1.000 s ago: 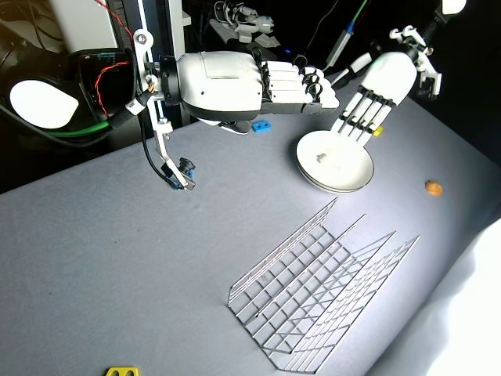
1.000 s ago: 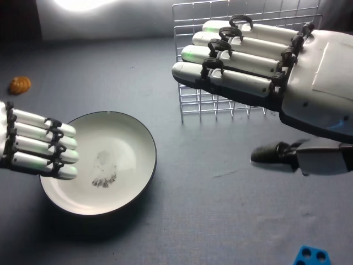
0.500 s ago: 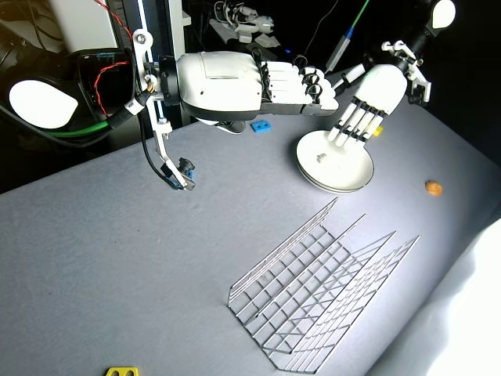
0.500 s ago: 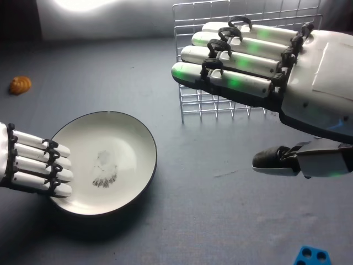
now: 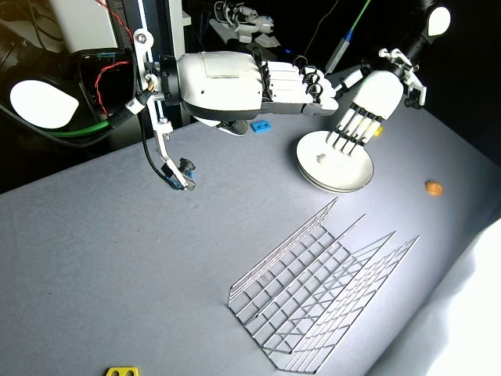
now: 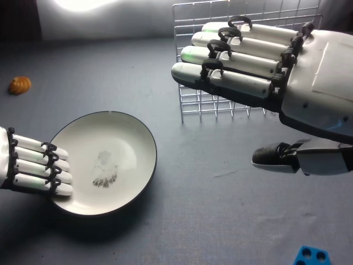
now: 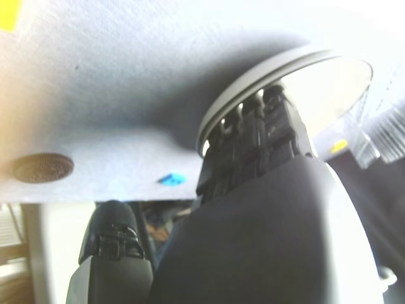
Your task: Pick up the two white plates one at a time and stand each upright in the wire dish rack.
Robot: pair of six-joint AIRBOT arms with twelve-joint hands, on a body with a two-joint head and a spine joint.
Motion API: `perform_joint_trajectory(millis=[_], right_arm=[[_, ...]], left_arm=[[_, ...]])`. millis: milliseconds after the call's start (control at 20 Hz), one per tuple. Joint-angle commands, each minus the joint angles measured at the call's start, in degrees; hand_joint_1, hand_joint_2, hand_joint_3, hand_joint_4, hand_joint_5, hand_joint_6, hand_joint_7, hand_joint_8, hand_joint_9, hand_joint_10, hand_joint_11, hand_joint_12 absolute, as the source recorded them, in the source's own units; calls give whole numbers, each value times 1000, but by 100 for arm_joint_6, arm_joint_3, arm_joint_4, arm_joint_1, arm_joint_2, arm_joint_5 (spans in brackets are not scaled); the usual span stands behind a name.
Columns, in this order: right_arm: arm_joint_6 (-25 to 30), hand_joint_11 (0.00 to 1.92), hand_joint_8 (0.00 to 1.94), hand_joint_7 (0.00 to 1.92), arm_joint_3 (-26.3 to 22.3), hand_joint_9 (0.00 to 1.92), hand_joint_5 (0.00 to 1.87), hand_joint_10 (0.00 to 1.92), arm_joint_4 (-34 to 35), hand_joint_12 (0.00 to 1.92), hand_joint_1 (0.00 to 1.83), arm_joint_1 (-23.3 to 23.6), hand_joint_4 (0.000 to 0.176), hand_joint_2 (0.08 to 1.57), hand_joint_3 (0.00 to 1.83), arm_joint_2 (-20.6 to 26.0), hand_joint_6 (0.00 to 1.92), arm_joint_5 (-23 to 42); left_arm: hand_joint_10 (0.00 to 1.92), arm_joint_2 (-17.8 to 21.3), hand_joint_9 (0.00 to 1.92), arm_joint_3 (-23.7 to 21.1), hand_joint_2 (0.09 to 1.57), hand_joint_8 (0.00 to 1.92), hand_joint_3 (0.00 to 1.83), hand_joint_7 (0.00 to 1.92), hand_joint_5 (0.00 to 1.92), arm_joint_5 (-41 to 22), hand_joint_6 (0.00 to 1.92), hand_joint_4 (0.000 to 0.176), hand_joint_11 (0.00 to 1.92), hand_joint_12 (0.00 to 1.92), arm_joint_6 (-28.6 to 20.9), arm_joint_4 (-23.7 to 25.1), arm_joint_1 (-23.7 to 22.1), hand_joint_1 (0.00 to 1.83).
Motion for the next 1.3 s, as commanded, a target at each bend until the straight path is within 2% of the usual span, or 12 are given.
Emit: perform_joint_trajectory(millis=[0, 400, 700, 1250], right_arm=[[-25, 25, 0, 0, -30, 0, 0, 0, 78, 65, 1090, 25, 0, 987, 5, 11, 0, 715], [-227, 0, 0, 0, -29, 0, 20, 0, 70, 167, 1103, 23, 0, 985, 0, 4, 5, 598], [-616, 0, 0, 0, -26, 0, 31, 0, 71, 132, 1110, 18, 0, 981, 0, -74, 8, 158], [-767, 0, 0, 0, -27, 0, 26, 0, 71, 160, 1118, -9, 0, 1008, 5, -115, 4, 90]], left_arm=[[0, -35, 0, 27, 1155, 2, 1, 28, 51, -142, 3, 0, 0, 0, 31, -214, 12, 0], [3, -100, 10, -278, 1149, 7, 0, 45, 75, -159, 7, 0, 0, 0, 30, -217, -153, 0], [0, -287, 0, -571, 1141, 0, 0, 2, 31, -23, 0, 0, 0, 0, 29, -225, -363, 0], [0, 13, 1, -309, 1142, 8, 0, 29, 63, -382, 9, 0, 0, 0, -175, -200, -379, 0]])
